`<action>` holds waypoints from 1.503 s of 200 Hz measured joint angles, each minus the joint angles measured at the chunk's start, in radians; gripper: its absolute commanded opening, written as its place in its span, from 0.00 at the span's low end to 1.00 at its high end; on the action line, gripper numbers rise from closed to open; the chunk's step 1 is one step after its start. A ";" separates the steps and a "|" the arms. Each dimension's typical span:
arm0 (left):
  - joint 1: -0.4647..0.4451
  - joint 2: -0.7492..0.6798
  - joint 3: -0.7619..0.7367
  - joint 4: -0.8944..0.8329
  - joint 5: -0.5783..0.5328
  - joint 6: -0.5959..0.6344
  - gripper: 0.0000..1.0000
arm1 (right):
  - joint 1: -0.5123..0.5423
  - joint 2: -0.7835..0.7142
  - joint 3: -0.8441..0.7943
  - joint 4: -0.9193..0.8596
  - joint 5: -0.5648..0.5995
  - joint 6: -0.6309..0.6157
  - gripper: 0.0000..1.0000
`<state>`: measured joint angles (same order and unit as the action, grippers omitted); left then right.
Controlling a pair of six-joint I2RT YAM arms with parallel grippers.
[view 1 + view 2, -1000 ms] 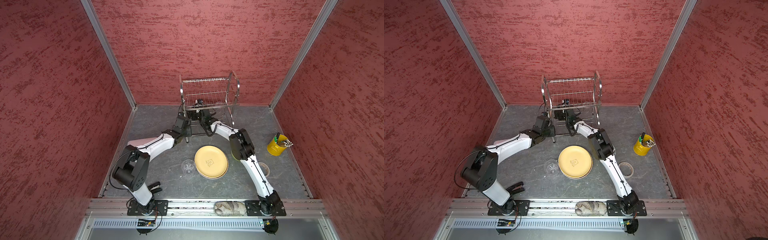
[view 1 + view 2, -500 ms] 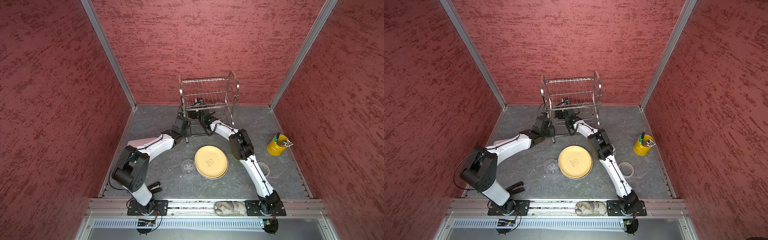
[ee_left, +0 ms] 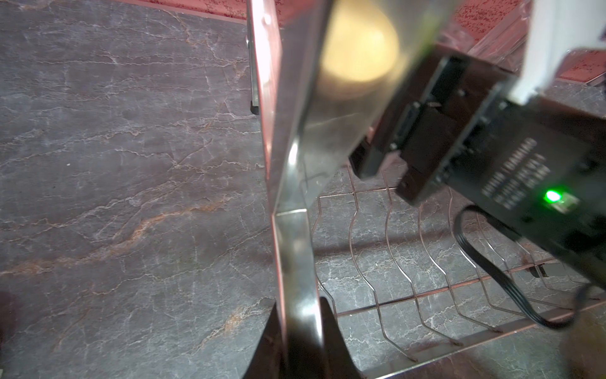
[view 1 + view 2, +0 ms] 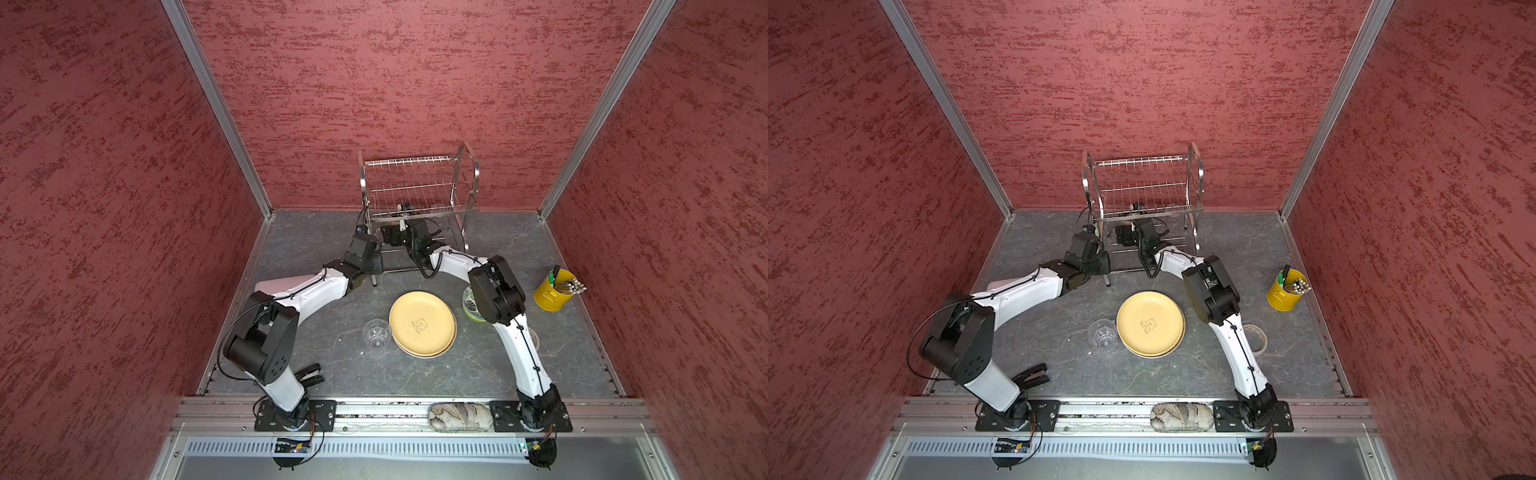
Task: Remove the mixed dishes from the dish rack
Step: 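Close the right gripper on the clear cup and lift it from the rack, then carry the clear cup toward the left gripper while the left gripper reaches to it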
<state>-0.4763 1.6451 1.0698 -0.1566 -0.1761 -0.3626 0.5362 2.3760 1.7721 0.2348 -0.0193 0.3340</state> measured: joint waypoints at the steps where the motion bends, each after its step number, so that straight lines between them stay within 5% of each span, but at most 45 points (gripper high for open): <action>1: 0.000 0.000 0.000 0.000 0.000 0.000 0.00 | 0.000 -0.002 -0.003 0.001 0.000 0.001 0.51; 88: 0.008 0.002 0.017 -0.016 0.014 -0.001 0.04 | -0.001 -0.218 -0.316 0.071 -0.122 0.120 0.48; 129: 0.011 -0.010 0.017 -0.025 0.031 -0.029 0.38 | -0.001 -0.314 -0.460 0.119 -0.199 0.192 0.47; 248: -0.068 -0.209 0.020 -0.043 0.002 -0.098 0.47 | -0.001 -0.552 -0.689 0.277 -0.364 0.359 0.45; 300: -0.221 -0.375 -0.072 -0.110 -0.113 -0.127 0.69 | 0.000 -0.665 -0.831 0.372 -0.405 0.445 0.45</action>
<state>-0.6975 1.2697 0.9981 -0.2668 -0.2890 -0.4900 0.5358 1.7111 0.9413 0.6071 -0.4240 0.7788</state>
